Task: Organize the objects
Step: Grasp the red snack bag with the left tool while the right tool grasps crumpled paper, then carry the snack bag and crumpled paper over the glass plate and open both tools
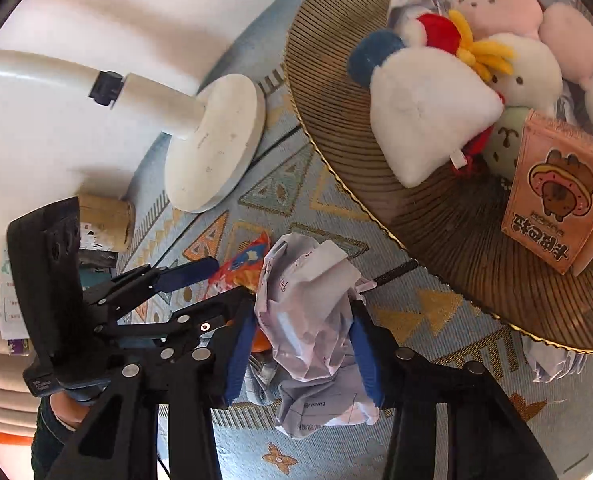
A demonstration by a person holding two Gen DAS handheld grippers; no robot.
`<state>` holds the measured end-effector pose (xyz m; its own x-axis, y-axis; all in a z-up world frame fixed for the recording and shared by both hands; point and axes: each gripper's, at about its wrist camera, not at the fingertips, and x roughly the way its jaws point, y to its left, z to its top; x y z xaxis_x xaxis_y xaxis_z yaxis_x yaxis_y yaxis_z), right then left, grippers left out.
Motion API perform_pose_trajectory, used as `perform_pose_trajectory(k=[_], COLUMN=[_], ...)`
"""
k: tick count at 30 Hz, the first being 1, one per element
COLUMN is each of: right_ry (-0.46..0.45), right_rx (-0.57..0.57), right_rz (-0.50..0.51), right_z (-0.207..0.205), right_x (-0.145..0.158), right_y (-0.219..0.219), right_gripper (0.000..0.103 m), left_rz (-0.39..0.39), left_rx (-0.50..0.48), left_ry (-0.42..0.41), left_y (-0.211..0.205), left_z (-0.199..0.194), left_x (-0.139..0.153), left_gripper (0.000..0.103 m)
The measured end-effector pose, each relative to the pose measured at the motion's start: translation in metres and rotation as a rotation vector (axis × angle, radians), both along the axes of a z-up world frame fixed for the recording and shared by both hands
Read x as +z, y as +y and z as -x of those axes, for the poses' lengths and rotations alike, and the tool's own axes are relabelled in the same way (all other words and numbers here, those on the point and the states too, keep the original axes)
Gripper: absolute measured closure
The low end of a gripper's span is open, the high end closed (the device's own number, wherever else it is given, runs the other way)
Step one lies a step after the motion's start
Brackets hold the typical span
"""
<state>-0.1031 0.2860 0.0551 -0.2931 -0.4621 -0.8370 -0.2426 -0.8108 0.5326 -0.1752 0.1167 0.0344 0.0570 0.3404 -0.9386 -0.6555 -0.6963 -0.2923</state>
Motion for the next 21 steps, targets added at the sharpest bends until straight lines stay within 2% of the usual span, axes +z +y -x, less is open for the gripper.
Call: perform_pose_trajectory(k=[1,4,8,10,13,14,16,18,20,21], right_ry=[0.037,0.114,0.154,0.166,0.172,0.171,0.166,0.16,0.152,0.151], right_rx=[0.011,0.063,0.127,0.154,0.177,0.182,0.189,0.19,0.183,0.183], right_rz=[-0.006,0.012,0.032,0.025,0.019,0.024,0.022,0.036,0.041,0.044], right_z=[-0.002,-0.009,-0.019,-0.025,-0.032,-0.034,-0.039,-0.043,-0.049,-0.05], right_x=[0.009,0.032,0.052,0.057,0.06,0.06,0.059,0.058,0.058,0.057], right_y=[-0.001,-0.007,-0.013,-0.015,-0.015,-0.014,-0.01,-0.006,0.0,0.002], right_gripper=[0.058,0.058,0.058,0.058,0.058,0.058,0.058,0.058,0.057,0.057], left_rz=[-0.021,-0.053,-0.137,-0.199,-0.207,-0.175,-0.094,-0.024,0.02,0.063], left_rx=[0.011,0.086,0.241,0.306,0.336,0.338,0.325,0.286,0.289,0.296], left_ry=[-0.01,-0.003,-0.024,-0.014,0.002,0.002,-0.031,-0.072,-0.029,-0.007], left_y=[-0.003,-0.015,-0.043,-0.056,-0.059,-0.057,-0.043,-0.029,-0.02,-0.016], left_z=[-0.001,-0.004,-0.008,-0.012,-0.014,-0.013,-0.011,-0.01,-0.007,-0.004], left_x=[0.001,0.005,0.017,0.033,0.044,0.04,0.023,0.007,0.005,0.003], left_gripper=[0.056,0.065,0.08,0.082,0.082,0.081,0.066,0.066,0.05,0.039])
